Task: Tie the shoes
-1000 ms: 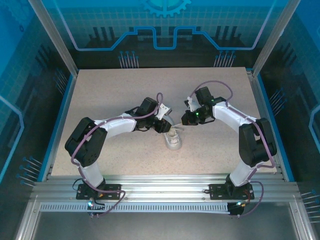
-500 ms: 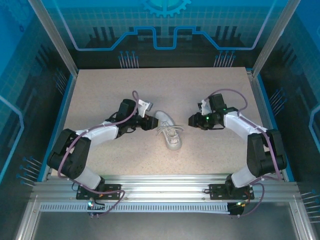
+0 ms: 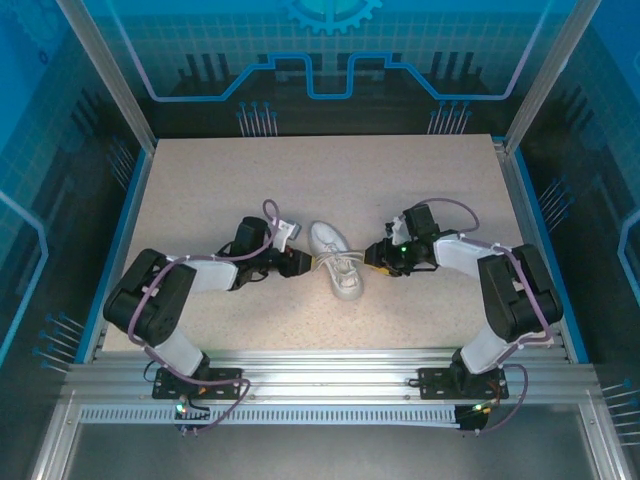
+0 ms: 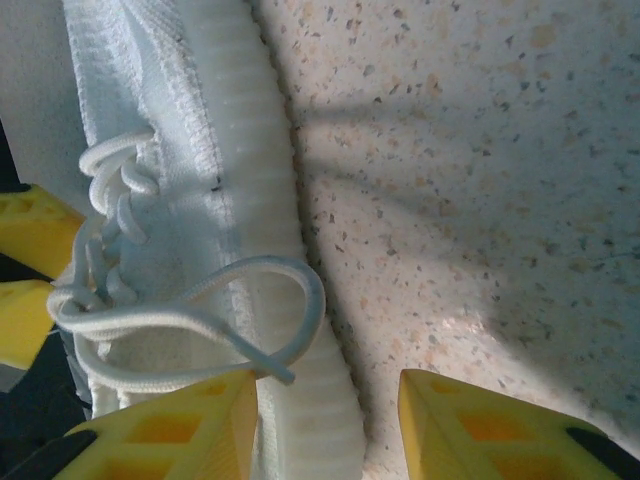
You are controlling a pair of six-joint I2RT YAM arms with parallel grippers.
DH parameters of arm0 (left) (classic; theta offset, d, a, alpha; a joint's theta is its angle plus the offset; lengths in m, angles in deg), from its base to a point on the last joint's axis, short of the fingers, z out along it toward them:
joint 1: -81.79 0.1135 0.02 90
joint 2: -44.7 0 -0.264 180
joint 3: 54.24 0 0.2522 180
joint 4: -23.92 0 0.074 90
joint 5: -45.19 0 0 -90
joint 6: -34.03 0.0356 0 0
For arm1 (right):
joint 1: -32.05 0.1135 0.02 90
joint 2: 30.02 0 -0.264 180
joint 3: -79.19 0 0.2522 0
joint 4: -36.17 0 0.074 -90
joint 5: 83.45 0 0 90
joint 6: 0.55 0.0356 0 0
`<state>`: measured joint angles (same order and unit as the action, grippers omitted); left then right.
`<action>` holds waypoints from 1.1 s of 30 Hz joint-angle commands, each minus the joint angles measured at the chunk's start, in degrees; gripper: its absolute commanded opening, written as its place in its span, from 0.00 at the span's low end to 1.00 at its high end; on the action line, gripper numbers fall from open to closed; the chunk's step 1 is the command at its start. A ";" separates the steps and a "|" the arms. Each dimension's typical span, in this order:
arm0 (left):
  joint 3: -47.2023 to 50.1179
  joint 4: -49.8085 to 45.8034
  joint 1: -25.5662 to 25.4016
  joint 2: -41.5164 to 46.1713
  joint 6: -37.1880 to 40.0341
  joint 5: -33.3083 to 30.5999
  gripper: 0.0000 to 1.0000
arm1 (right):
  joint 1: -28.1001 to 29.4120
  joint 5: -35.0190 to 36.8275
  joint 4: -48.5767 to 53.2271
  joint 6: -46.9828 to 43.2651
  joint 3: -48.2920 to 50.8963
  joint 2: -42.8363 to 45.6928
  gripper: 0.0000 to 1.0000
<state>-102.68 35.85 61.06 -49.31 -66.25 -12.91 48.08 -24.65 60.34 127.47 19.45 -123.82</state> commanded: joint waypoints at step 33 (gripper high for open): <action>-3.38 -5.08 0.43 2.36 10.82 1.54 0.41 | 2.92 -3.69 -15.04 15.77 0.36 -4.15 0.48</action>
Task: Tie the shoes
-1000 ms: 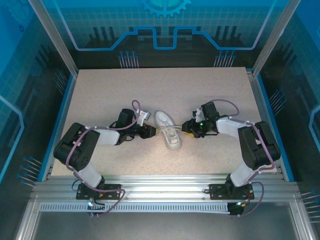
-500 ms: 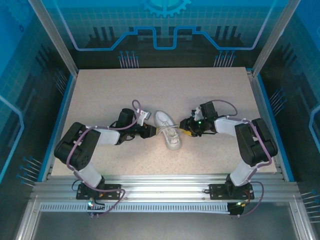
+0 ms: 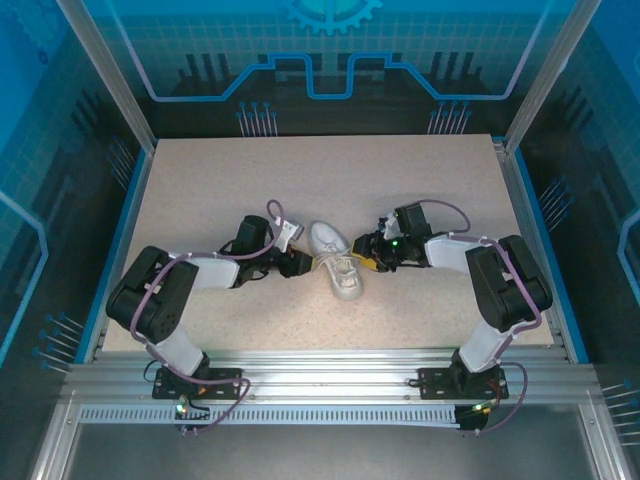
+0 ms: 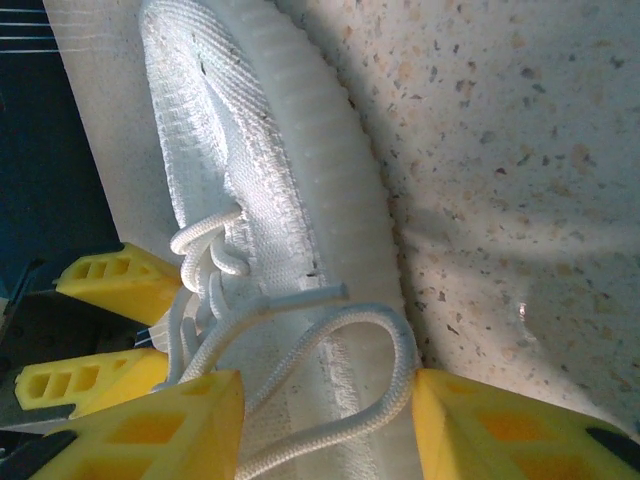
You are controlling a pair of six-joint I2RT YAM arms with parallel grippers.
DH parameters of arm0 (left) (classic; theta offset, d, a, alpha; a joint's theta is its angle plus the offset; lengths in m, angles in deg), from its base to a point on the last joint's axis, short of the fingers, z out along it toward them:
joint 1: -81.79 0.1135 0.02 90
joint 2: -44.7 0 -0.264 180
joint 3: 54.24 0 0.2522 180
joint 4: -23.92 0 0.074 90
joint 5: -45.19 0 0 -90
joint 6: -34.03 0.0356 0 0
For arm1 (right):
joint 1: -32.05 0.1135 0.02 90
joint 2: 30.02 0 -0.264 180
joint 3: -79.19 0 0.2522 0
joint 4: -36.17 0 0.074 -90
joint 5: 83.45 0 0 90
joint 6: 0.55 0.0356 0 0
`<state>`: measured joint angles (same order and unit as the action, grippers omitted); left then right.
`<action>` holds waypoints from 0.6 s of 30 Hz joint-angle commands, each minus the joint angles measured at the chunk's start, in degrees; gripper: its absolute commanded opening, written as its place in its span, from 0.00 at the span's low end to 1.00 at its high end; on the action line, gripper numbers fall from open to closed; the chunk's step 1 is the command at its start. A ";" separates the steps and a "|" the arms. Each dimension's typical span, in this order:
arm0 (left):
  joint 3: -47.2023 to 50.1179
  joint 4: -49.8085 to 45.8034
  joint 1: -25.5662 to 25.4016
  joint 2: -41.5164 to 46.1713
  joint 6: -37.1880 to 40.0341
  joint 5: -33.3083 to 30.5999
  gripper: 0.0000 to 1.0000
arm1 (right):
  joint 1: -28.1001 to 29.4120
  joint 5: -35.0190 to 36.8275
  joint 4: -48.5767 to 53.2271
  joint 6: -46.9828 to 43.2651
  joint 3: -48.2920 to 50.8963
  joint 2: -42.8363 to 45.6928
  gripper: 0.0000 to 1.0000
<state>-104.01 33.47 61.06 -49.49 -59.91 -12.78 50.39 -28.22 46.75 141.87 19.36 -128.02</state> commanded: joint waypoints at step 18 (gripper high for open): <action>-8.82 -8.71 0.43 7.80 21.88 2.56 0.42 | 0.58 2.30 -9.79 5.17 3.03 1.10 0.00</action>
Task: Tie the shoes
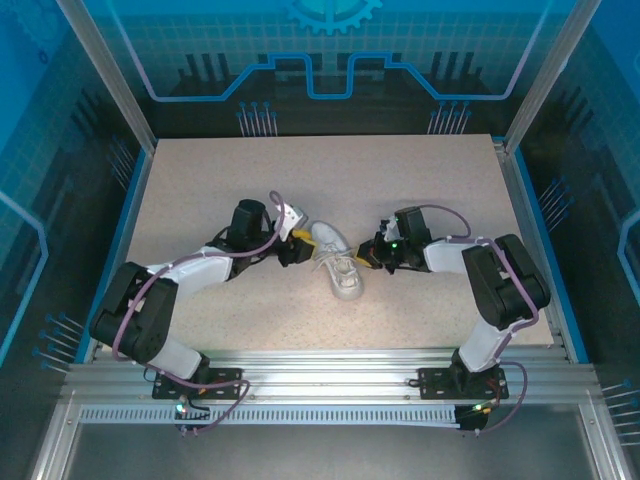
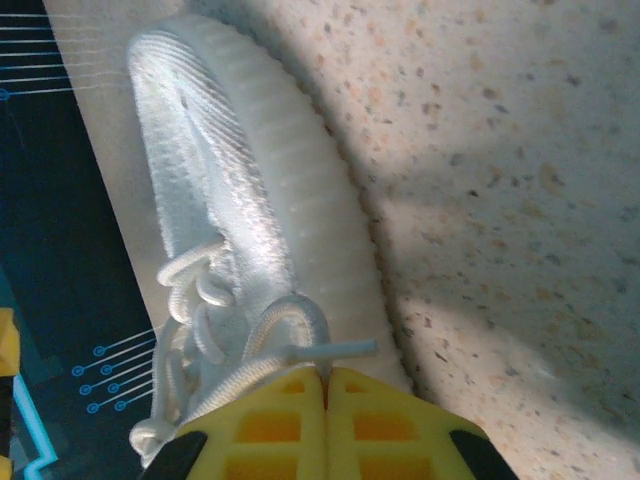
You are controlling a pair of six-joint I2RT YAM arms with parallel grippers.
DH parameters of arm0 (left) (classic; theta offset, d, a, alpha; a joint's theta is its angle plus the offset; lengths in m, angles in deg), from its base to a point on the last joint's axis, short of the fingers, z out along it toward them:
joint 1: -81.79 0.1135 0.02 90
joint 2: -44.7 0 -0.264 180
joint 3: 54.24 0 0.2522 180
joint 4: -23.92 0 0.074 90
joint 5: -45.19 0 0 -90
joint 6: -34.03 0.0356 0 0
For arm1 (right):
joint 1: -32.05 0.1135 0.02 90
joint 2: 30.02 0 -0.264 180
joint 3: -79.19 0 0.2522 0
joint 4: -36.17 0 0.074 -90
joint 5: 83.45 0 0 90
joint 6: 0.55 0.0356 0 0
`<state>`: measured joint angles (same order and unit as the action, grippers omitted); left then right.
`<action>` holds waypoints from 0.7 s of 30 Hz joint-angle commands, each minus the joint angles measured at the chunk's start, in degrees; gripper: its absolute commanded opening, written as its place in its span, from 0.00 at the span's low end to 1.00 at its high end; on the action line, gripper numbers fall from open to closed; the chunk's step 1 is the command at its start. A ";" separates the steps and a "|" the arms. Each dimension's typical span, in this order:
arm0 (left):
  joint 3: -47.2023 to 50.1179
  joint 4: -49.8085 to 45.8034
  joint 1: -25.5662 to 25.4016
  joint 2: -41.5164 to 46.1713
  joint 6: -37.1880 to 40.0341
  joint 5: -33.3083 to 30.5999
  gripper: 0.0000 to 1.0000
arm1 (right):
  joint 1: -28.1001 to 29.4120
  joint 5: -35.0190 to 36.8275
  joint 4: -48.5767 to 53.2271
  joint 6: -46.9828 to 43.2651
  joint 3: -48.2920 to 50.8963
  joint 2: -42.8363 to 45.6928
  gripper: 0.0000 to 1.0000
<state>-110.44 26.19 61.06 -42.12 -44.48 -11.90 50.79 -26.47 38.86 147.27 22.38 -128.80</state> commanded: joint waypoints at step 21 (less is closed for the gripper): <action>-16.26 -28.38 -5.68 -13.96 36.55 -11.79 0.60 | 1.89 6.55 5.40 -7.26 -1.56 5.33 0.00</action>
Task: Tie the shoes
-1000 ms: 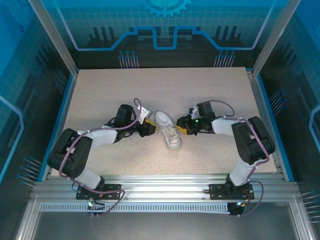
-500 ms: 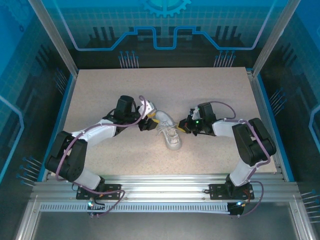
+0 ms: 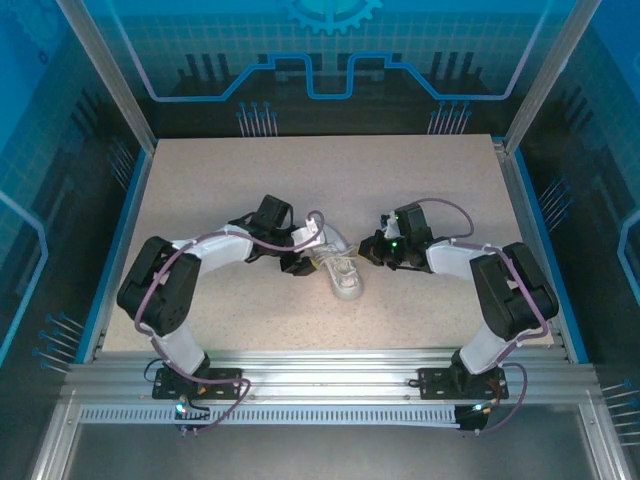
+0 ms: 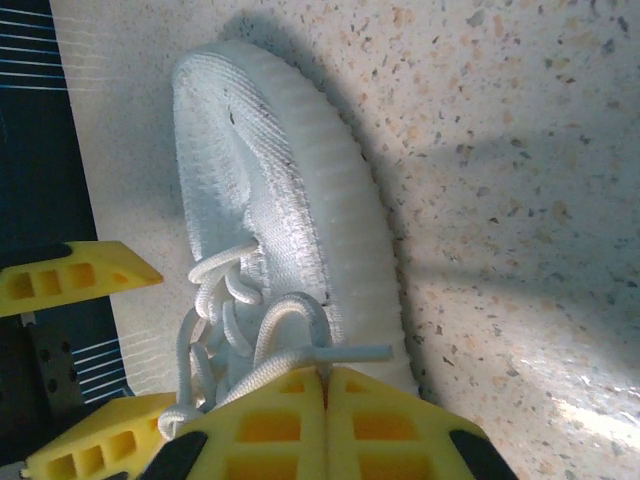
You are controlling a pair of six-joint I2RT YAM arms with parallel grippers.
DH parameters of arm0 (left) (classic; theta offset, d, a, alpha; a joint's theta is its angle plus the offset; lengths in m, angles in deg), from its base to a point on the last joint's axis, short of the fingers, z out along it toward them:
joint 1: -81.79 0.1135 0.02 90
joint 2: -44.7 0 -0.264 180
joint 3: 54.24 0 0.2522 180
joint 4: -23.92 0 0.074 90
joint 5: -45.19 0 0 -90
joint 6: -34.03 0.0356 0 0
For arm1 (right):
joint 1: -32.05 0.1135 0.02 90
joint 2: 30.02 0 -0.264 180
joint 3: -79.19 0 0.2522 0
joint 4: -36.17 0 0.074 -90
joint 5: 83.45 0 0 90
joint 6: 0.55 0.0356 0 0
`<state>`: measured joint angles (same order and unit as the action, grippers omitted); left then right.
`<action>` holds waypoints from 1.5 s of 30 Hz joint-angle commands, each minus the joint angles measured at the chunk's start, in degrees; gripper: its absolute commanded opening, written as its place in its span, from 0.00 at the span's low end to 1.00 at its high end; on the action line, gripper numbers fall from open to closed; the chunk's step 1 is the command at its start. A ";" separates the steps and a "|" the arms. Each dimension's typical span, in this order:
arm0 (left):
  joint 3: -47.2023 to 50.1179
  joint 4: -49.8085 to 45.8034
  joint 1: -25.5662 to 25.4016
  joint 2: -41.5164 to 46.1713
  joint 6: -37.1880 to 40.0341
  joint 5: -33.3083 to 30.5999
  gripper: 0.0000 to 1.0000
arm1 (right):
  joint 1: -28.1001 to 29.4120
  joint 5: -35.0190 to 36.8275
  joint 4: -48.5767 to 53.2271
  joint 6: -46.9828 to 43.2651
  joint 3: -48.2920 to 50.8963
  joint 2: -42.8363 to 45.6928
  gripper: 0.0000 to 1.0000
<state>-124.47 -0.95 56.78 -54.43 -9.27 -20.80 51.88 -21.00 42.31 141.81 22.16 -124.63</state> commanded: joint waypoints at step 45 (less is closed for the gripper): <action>-1.61 -10.69 -2.89 1.15 0.07 -7.60 0.00 | 0.98 6.87 5.50 -6.77 -0.99 1.47 0.00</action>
<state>-127.31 -9.39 54.18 -54.98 -8.00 -27.29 52.03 -15.69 46.18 136.78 21.07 -123.45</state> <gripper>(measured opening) 0.038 0.041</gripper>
